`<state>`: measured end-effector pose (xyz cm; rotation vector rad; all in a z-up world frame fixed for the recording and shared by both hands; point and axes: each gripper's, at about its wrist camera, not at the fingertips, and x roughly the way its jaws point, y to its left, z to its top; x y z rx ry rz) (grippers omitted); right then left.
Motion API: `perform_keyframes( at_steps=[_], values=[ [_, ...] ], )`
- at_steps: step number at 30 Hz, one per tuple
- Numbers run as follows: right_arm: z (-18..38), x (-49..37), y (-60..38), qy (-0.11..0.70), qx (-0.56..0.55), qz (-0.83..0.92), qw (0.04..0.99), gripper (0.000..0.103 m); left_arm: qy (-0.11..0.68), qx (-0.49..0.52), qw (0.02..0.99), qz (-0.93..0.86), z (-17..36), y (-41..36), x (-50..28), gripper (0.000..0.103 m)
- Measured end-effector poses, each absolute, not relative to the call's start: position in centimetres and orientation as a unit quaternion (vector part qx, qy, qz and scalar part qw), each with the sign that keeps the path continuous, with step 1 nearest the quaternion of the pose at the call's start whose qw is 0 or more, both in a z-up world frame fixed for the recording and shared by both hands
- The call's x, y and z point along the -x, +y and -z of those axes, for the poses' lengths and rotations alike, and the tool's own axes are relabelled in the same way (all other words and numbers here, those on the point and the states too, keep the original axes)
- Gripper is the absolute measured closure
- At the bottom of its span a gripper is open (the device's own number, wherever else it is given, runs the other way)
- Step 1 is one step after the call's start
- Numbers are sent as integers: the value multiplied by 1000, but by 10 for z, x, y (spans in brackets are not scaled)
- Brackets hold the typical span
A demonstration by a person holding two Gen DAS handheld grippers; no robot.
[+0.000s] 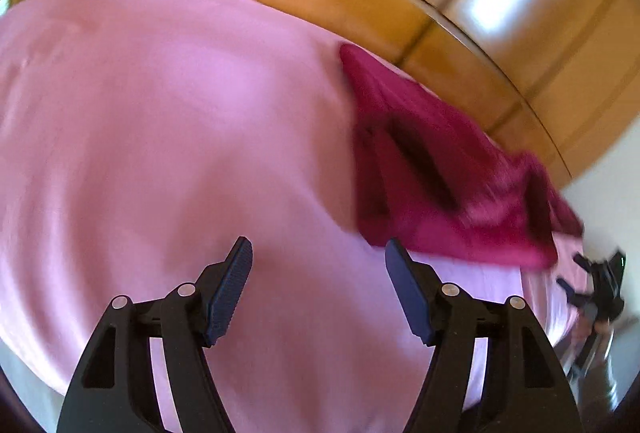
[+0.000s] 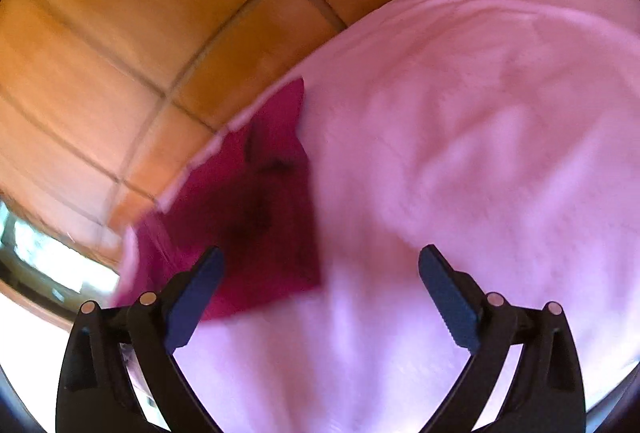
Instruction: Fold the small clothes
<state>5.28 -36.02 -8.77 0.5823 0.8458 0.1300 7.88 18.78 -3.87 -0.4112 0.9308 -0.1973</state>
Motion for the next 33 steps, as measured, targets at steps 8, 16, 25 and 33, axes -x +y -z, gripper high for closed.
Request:
perform_keyframes(
  at_steps=[8,16,25,33],
  values=[
    [101,-83,-295,416,-155,-89,892,25,450,158,868,136,47,144,-104,49],
    [88,-68,-285,415,-145,-119,891,80,447,160,866,157,35,142,-92,88],
    [81,5,-288,442,-128,-152,875,82,461,169,854,173,23,149,-36,88],
    [81,42,-282,479,-63,-130,866,65,498,46,858,120,16,140,17,79]
  ],
)
